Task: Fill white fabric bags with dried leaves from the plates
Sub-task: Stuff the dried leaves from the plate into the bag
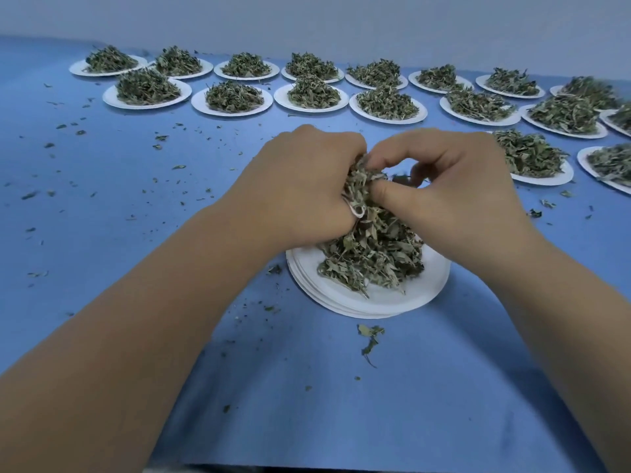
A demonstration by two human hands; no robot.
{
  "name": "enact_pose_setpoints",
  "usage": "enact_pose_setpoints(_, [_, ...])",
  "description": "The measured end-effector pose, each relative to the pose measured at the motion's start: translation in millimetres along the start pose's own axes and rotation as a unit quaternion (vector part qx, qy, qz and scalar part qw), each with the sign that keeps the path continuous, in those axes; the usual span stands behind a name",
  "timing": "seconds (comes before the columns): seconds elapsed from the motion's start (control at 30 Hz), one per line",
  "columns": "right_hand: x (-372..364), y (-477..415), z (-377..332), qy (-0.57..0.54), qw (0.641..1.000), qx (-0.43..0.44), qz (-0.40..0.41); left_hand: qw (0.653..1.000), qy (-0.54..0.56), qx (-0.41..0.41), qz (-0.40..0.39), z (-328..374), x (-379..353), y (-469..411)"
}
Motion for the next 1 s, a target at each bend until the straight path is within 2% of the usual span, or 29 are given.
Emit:
enact_pose_setpoints(0.1, [0,-10,3,0.022,1.0,0.006,-0.017,1.0,0.003,-0.003,-0.004,2,2,-6])
enact_pose_setpoints(0.2, [-12,-9,5,-0.004,0.997,-0.008,-0.083,1.0,0.015,0.002,-0.012,1,-3,-6])
enact_pose_setpoints(0.33, [-32,-10,19,-0.068,0.983,-0.087,-0.144,0.999,0.036,0.027,0.015,-10,-3,0])
enact_pose_setpoints(0.37, [-34,-11,26,-0.062,0.982,-0.103,-0.146,0.998,0.045,0.029,0.028,-10,0,1])
enact_pose_setpoints(0.47, [-25,-15,16,-0.07,0.992,-0.039,-0.095,0.989,0.119,0.025,0.085,-8,12,2])
enact_pose_setpoints(0.57, [-14,-18,10,-0.112,0.991,-0.02,-0.065,0.978,0.179,0.027,0.107,-7,15,2])
enact_pose_setpoints(0.8, [-35,-27,25,-0.177,0.962,-0.123,-0.166,0.973,0.218,-0.012,0.072,-4,5,1])
enact_pose_setpoints(0.9, [-36,-21,28,-0.172,0.964,-0.126,-0.162,0.976,0.209,-0.031,0.043,-1,0,2])
enact_pose_setpoints(1.0, [-33,-19,27,-0.179,0.966,-0.117,-0.144,0.979,0.201,-0.016,0.004,-9,0,6])
Point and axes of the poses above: each hand's wrist, its own y-axis away from the middle knuckle, its own x-axis out of the back of the hand, z = x × y, the point moved 10 cm from there along -y, towards the middle knuckle, and after that the axes turned 10 degrees about z, right-handed, at the moved point
